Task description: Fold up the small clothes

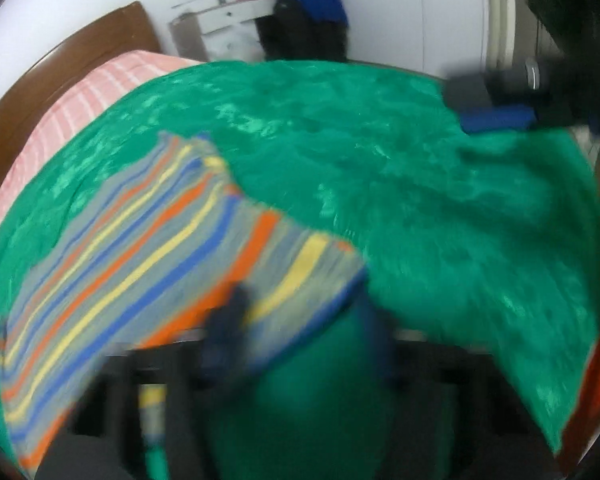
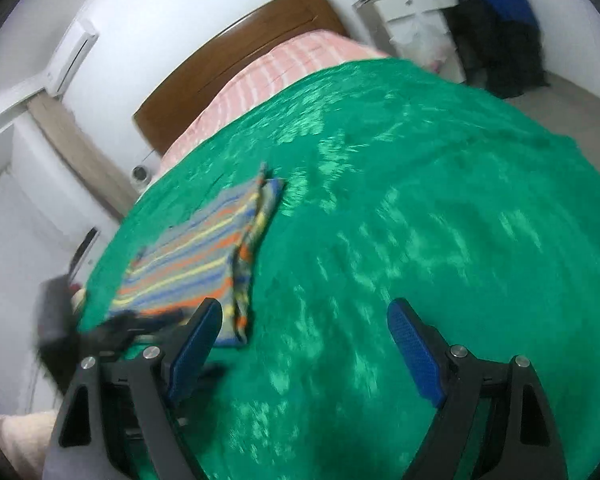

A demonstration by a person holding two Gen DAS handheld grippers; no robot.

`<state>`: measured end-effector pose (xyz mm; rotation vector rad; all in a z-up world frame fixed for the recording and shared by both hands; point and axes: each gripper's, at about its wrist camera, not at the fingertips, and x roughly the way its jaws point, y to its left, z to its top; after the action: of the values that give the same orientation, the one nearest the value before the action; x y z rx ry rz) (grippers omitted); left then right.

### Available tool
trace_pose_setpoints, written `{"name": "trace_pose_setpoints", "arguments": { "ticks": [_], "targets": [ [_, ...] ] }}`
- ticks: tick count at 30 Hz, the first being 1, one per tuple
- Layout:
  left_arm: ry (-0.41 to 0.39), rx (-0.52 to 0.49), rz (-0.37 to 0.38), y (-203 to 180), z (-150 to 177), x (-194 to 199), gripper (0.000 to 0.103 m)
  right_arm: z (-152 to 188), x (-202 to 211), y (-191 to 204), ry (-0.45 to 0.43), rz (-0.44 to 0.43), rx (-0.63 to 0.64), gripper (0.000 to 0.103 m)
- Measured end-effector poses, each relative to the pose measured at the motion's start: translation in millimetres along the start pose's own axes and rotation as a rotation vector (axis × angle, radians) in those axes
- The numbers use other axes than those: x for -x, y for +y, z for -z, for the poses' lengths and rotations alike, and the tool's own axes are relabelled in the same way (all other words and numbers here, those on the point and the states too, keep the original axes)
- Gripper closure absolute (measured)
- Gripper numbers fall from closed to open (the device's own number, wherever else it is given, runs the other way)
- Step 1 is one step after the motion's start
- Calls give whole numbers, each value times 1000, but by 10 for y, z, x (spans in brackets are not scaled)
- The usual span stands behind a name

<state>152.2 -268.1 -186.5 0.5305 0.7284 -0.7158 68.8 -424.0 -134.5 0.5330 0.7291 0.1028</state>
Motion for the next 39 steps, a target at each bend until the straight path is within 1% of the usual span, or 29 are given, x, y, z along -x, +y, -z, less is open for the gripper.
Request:
{"name": "trace_pose_setpoints", "arguments": {
  "ticks": [1,4,6,7,8,9,10,11,12,13,16,18,20,21,22,25,27,28,29,30,31,32,34,35,36,37,39],
  "targets": [
    [-8,22,-23,15,-11,-20,96,-142,-98,7,32,-41,5,19],
    [-45,118,38,142,47,45,97,-478,-512,8,123,-138,-22,20],
    [-61,141,64,192,63,85,97,-683,-938,23,184,-196,-61,21],
    [-71,154,72,201,64,111,97,-784,-1261,43,236,-218,-83,24],
    [-75,167,84,229,68,129,97,-824,-1467,64,264,-223,-96,25],
    [-78,178,91,253,65,125,97,-864,-1700,88,295,-227,-112,31],
    [-88,208,105,326,78,171,97,-903,-1902,123,311,-221,-122,46],
    [-97,232,113,393,94,219,97,-946,-2028,173,298,-201,-125,59],
    [-108,260,119,469,117,276,98,-987,-2101,233,290,-194,-130,91],
    [-127,301,121,588,153,377,98,-1037,-2134,315,286,-189,-131,94],
    [-172,443,108,1105,390,744,98,-1165,-2047,768,244,-220,-46,94],
    [-188,544,90,1467,625,967,98,-1193,-2039,1211,236,-257,29,94],
    [-191,634,59,1765,873,1139,98,-1161,-2133,1599,246,-302,72,94],
    [-189,672,43,1891,993,1206,98,-1117,-2203,1791,256,-321,92,94],
    [-187,713,20,2023,1137,1277,98,-1044,-2331,2064,275,-339,122,94],
    [-170,822,-40,2330,1536,1418,98,-803,-2697,2648,322,-361,177,94],
    [-158,854,-69,2391,1701,1464,97,-654,-2891,2903,352,-366,195,94],
    [-138,875,-90,2451,1793,1463,95,-538,-3037,3080,368,-361,217,94],
    [-114,893,-109,2489,1859,1448,93,-466,-3121,3148,377,-358,228,94],
    [-100,902,-124,2507,1891,1435,88,-383,-3224,3229,390,-366,224,89],
    [-83,911,-160,2517,1981,1464,82,-287,-3330,3274,402,-404,182,87],
    [-78,915,-175,2520,2054,1494,77,-241,-3381,3264,405,-437,142,87],
    [-92,932,-194,2520,2139,1598,45,-190,-3403,3211,402,-488,48,85],
    [-113,939,-194,2524,2162,1645,38,-187,-3377,3201,394,-497,29,83],
    [-139,944,-192,2530,2189,1687,30,-200,-3306,3177,378,-497,28,75],
    [-176,947,-181,2535,2190,1736,29,-238,-3188,3126,353,-481,52,71],
    [-186,943,-157,2578,2130,1713,29,-331,-2887,3060,307,-418,161,71]
  ]
}}
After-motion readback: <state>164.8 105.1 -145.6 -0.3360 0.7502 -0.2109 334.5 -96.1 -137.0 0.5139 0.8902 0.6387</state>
